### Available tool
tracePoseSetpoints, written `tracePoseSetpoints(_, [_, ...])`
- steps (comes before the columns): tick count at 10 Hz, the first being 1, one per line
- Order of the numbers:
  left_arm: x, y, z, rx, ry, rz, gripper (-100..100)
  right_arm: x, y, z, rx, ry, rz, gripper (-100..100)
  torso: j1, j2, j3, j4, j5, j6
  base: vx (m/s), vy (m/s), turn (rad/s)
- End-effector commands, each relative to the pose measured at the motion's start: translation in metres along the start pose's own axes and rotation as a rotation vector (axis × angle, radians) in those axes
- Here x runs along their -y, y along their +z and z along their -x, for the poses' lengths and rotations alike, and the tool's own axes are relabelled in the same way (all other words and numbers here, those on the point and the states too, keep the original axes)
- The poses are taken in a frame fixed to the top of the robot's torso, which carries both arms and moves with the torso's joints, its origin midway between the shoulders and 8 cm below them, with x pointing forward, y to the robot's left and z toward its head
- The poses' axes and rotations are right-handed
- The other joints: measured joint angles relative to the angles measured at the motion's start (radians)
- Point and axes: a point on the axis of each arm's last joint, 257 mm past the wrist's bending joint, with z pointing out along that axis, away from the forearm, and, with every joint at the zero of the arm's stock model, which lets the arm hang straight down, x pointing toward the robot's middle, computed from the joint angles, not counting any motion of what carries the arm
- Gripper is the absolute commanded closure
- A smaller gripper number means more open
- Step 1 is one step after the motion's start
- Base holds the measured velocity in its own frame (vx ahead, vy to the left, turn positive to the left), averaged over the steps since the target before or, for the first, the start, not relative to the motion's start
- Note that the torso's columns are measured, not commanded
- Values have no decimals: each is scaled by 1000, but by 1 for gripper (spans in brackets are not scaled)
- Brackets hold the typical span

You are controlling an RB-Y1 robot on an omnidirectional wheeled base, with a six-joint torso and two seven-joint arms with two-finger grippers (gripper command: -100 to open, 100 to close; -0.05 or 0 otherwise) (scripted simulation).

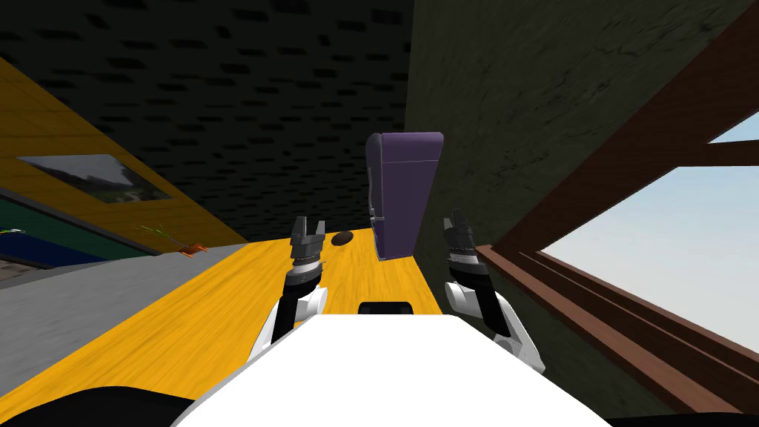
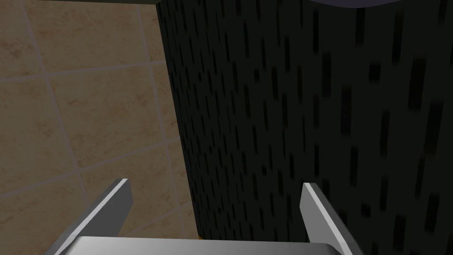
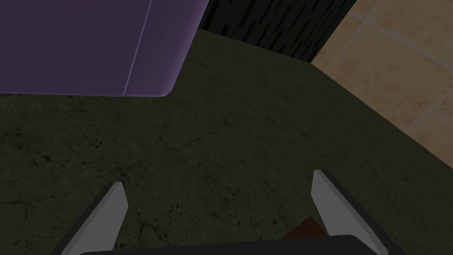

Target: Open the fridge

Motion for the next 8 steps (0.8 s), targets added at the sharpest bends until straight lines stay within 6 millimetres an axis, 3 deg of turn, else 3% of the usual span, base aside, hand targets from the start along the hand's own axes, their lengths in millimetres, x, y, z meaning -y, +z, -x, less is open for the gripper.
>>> tracePoseSetpoints(1, [0, 0, 0, 0, 0, 0, 0, 0, 0, 0, 0, 0, 0, 0, 0, 40, -82, 41, 0, 0, 0, 0, 0])
tracePoseSetpoints(8, [0, 0, 0, 0, 0, 0, 0, 0, 0, 0, 0, 0, 0, 0, 0, 544, -1087, 544, 0, 0, 0, 0, 0])
